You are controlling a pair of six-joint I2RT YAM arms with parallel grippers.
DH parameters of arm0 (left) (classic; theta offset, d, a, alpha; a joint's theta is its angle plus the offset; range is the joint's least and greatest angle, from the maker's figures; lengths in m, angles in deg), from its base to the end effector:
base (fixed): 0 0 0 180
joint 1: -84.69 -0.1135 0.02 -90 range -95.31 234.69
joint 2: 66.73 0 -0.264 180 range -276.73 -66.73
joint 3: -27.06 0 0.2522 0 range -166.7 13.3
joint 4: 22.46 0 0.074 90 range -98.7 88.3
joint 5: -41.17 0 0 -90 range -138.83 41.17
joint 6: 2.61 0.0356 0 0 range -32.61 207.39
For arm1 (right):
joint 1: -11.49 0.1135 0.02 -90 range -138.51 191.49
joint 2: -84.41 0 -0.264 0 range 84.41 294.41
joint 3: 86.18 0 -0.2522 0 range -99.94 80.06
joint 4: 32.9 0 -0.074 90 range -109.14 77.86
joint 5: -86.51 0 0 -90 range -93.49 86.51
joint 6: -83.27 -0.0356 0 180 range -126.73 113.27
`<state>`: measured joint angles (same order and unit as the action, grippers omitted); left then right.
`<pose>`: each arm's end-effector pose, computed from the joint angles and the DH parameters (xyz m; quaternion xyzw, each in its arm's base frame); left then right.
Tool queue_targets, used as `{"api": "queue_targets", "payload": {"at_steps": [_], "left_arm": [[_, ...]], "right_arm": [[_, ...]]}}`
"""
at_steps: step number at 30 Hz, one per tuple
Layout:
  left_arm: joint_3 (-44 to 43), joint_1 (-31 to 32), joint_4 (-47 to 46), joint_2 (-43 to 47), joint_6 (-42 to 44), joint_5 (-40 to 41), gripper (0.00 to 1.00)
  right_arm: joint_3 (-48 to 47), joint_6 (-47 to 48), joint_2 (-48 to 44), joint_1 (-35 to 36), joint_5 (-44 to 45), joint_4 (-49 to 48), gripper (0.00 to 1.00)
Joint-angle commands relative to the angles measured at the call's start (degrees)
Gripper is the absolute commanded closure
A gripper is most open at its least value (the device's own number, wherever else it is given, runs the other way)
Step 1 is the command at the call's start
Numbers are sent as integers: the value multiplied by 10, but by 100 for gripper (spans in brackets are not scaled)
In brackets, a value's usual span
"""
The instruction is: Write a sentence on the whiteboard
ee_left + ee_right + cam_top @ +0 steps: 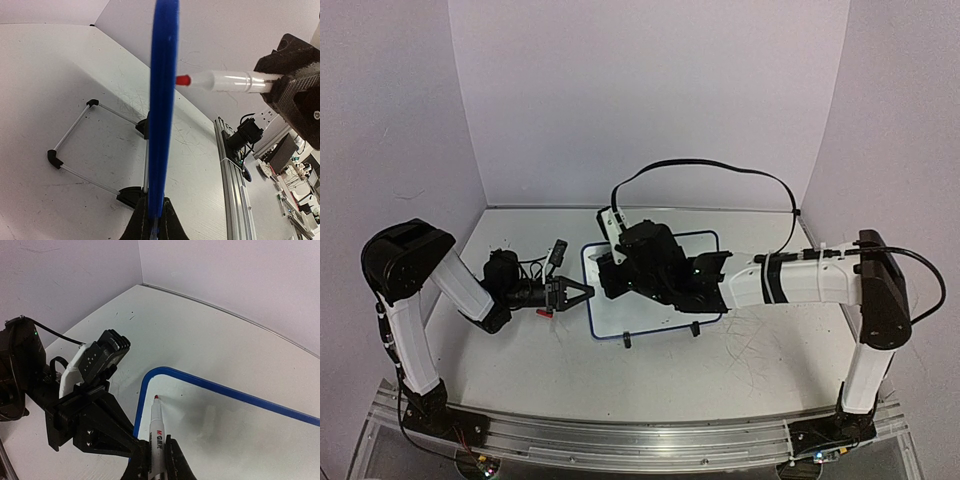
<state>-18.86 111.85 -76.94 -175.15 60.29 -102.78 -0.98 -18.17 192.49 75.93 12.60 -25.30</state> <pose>0.2661 -0.1689 0.1270 0.2979 0.6725 -0.5713 0.3641 0.2024 0.4003 0.2680 -0.2928 0.7652 0.2544 0.5138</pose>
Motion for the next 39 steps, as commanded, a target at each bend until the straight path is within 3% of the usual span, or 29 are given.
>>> {"api": "queue_targets", "payload": {"at_steps": [1, 28, 39], "left_arm": [[7, -2, -8, 3, -6, -12, 100], [7, -2, -8, 2, -7, -12, 100], [7, -2, -8, 1, -6, -12, 100]], "right_arm": [[-25, -7, 11, 3, 18, -11, 100], [-1, -26, -10, 3, 96, 5, 100], [54, -10, -67, 8, 16, -42, 100]]}}
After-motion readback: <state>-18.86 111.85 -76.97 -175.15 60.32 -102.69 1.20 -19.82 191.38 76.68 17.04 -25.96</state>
